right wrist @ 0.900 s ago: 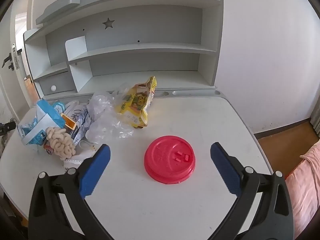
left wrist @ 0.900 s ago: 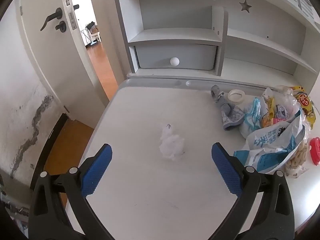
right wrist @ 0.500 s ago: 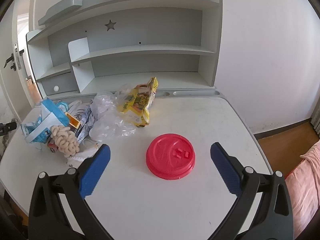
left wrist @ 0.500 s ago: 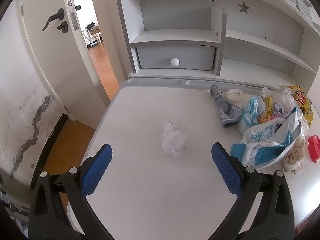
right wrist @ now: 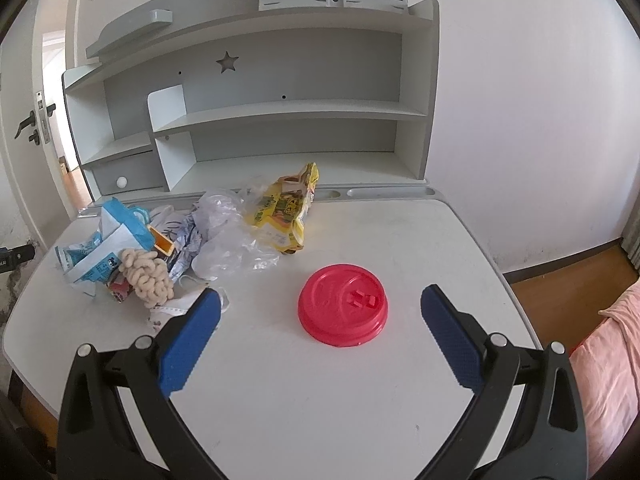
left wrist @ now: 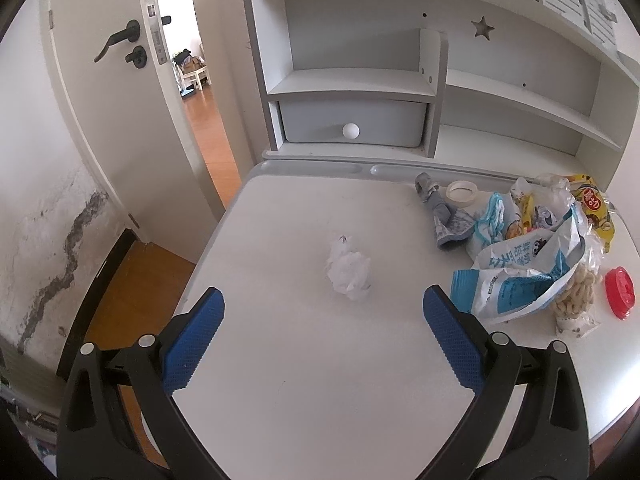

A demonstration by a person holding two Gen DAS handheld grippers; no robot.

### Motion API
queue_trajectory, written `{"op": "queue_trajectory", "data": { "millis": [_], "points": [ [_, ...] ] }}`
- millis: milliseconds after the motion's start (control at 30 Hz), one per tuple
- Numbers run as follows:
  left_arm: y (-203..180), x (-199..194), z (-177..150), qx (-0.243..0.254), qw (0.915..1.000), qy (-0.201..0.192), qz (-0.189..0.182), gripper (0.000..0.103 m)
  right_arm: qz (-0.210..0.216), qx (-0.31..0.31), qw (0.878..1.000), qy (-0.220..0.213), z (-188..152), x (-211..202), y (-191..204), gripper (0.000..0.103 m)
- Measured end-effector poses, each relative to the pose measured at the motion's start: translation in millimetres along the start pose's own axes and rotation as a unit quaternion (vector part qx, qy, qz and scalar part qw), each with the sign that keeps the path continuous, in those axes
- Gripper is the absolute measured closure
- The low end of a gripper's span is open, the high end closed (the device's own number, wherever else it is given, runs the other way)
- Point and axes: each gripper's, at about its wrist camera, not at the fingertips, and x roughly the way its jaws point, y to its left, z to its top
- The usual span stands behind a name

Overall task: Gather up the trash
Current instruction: 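Approach the red cup lid with the right gripper while the left approaches the white tissue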

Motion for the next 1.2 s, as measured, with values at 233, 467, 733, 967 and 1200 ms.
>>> {"op": "queue_trajectory", "data": {
  "millis": [233, 467, 733, 967, 1200],
  "points": [
    [1, 7, -2, 0.012, 0.9997, 0.014, 0.015, 0.006, -0.001, -0.001, 1.0, 0.005, 0, 4, 1, 0.006],
    [1, 33, -2, 0.015, 0.9992, 0.032, 0.019, 0.006, -0.005, -0.003, 1.0, 0.024, 0, 24, 5, 0.006],
    [3, 58, 0, 0.014, 0.9983, 0.054, 0.015, 0.006, -0.005, -0.008, 0.999, 0.041, 5, 45, 11, 0.006],
    [17, 69, -8, 0.018, 0.9961, 0.086, -0.005, 0.006, -0.02, -0.023, 0.999, 0.043, 3, 48, 5, 0.006],
    [13, 81, -5, 0.021, 0.9947, 0.098, -0.02, 0.006, -0.038, -0.025, 0.997, 0.055, -2, 55, -14, 0.006]
  ]
}}
